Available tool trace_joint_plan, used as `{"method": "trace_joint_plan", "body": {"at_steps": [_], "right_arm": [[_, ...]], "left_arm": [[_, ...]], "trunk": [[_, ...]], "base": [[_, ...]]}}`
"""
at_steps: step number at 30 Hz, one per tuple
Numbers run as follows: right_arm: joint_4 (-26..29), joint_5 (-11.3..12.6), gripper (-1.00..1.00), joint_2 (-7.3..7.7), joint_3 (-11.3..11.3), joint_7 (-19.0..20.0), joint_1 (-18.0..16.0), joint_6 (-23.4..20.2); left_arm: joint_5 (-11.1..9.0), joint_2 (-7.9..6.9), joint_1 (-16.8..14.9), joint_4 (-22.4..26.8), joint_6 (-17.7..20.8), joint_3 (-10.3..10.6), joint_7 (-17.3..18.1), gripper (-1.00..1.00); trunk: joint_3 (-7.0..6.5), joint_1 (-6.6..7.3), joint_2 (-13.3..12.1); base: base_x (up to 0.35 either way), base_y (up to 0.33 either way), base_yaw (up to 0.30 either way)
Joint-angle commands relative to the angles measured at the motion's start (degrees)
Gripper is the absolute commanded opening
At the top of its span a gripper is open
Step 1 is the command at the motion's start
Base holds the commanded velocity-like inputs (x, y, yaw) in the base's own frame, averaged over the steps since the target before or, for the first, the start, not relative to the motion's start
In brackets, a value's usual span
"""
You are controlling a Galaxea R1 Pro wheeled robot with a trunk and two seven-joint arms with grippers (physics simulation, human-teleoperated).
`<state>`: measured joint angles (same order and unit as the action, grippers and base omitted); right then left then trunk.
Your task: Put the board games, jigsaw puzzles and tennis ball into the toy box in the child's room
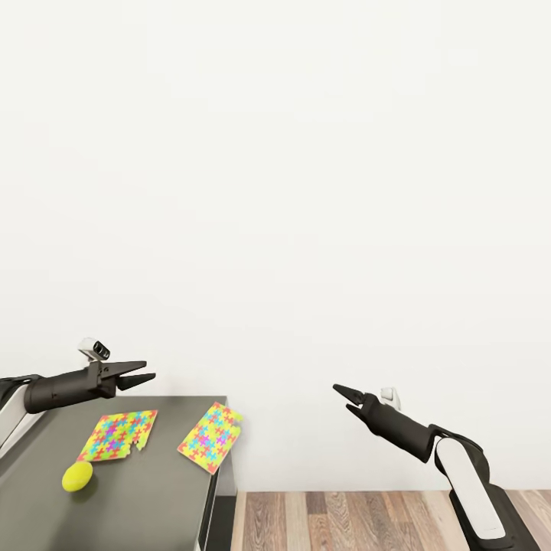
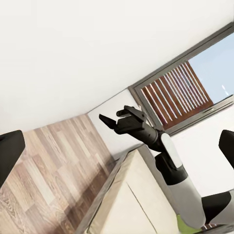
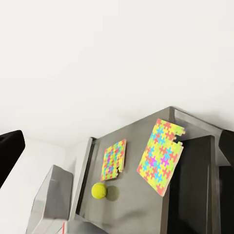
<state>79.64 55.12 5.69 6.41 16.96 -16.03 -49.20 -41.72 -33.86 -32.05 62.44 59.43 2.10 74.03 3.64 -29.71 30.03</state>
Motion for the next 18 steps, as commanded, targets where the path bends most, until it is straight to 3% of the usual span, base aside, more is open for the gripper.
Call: {"method": "trace_joint_plan", "body": {"at_steps": [1,6,11,18], "right_arm": [[0.0,-0.3,1.00,-0.02,0.1,0.3,-0.1,-0.3],[-0.5,-0.5,1.00,0.01,-2.6,0.2,-0.1,-0.1],[-3.3,-0.5,1.00,0.02,-3.9,-0.3,-0.5,1.0],[-21.0,-0.7,1.00,0.02,-5.2,-0.8,-7.7,1.6]], "left_arm": [[-0.2,-0.06,-0.1,0.0,0.5,0.1,0.1,1.00],[-0.2,0.00,0.0,0.0,0.5,0.1,0.2,1.00],[-0.2,0.02,-0.1,0.0,0.5,0.1,0.2,1.00],[-0.2,0.06,0.0,0.0,0.5,0.2,0.2,1.00]], "trunk": [[0.09,-0.03,0.1],[0.92,-1.13,2.1],[1.81,-2.23,4.1],[3.06,-3.76,6.9]], "base": [[0.000,0.000,0.018],[0.000,0.000,0.007],[0.000,0.000,0.001],[0.000,0.000,0.000]]}}
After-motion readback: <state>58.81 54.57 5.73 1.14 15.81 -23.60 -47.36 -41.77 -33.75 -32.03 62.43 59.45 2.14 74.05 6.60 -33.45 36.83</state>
